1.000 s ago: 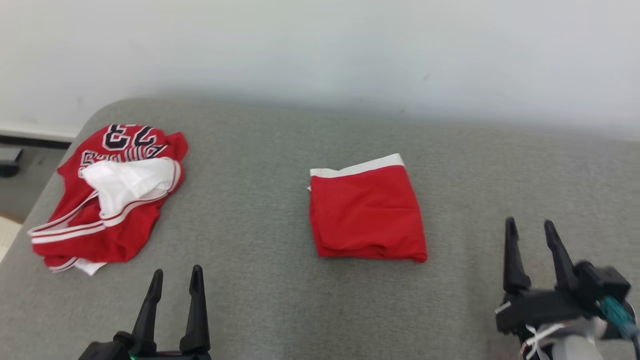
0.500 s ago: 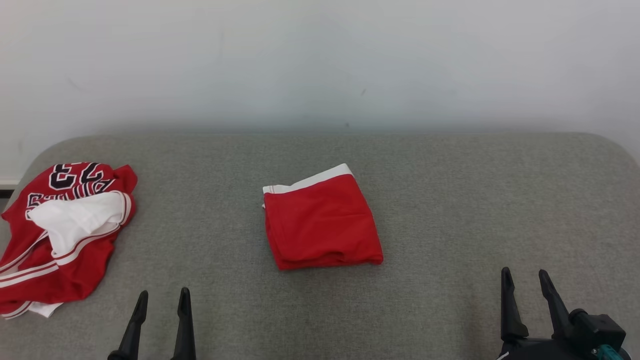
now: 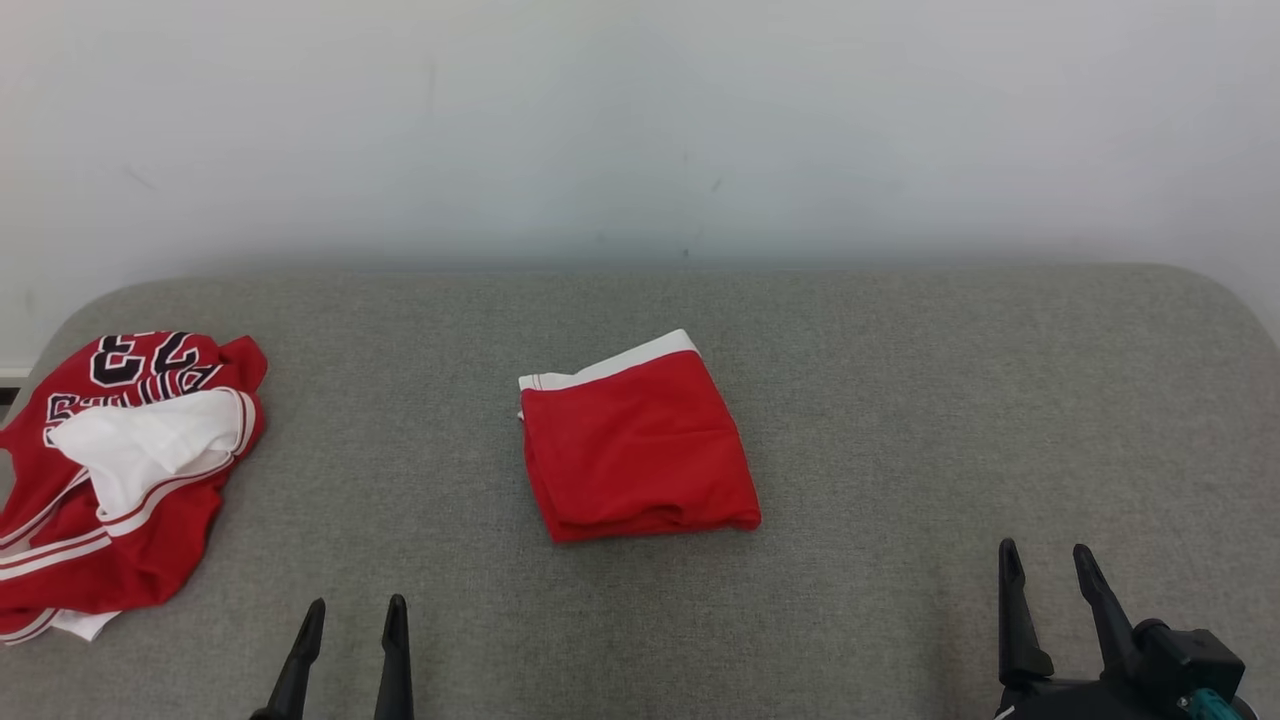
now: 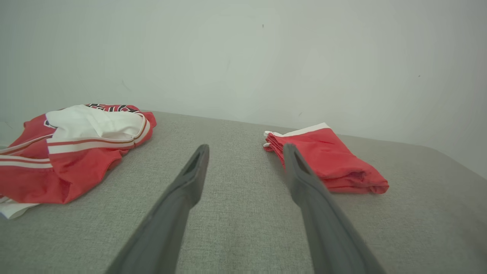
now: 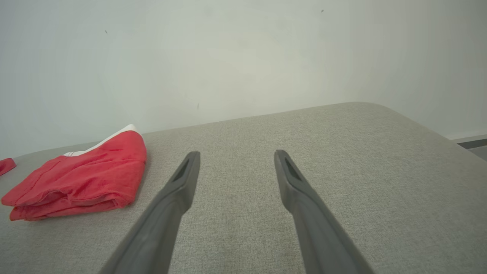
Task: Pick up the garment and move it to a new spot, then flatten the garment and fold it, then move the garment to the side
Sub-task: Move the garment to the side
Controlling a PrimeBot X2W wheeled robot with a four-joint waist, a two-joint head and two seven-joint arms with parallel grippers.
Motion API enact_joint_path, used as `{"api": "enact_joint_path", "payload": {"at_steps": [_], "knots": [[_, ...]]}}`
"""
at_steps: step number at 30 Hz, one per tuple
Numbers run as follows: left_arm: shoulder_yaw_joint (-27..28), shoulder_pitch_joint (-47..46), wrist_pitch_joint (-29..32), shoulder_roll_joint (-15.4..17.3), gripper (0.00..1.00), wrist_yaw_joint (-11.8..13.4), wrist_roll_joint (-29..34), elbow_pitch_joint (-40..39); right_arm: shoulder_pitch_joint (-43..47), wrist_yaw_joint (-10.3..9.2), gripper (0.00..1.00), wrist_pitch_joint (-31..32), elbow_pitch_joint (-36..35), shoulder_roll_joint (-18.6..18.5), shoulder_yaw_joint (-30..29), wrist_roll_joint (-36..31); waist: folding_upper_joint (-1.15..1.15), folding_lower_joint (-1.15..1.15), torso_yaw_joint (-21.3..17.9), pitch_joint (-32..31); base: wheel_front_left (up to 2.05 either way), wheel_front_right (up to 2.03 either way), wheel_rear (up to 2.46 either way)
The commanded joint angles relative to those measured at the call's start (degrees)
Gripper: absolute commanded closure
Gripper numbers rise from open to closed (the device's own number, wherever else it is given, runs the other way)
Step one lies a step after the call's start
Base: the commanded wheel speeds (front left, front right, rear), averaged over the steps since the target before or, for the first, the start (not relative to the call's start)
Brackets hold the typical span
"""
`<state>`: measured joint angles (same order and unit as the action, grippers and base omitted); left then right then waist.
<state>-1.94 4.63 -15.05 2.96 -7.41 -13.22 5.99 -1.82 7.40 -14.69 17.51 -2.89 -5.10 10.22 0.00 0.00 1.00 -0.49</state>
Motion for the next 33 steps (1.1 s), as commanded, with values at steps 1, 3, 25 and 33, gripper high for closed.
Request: {"api": "enact_joint_path", "payload": {"at_steps": [1,3,25,33], "knots": [[-0.2,-0.3,-0.2,-0.1,0.00,-0.1,-0.2,0.2,-0.3,0.15,0.00,-0.2,-0.1,0.0,-0.1,-0.2,0.00,0.00,0.2,0.1,0.00,0.00,0.00],[-0.4,-0.3,-0.2,-0.1,0.00,-0.1,-0.4,0.4,-0.3,0.15,0.00,-0.2,-0.1,0.0,-0.1,-0.1,0.00,0.00,0.4,0.1,0.00,0.00,0.00],[-2.5,-1.2,-0.2,-0.1,0.00,-0.1,-1.4,1.0,-5.0,0.15,0.00,15.5,0.9,0.0,3.3,3.1,0.00,0.00,3.9,1.2,0.00,0.00,0.00],[-4.3,-2.3,-0.2,-0.1,0.00,-0.1,-1.9,0.9,-16.8,0.15,0.00,37.0,1.0,0.0,3.1,1.5,0.00,0.00,7.0,3.2,0.00,0.00,0.00]]}}
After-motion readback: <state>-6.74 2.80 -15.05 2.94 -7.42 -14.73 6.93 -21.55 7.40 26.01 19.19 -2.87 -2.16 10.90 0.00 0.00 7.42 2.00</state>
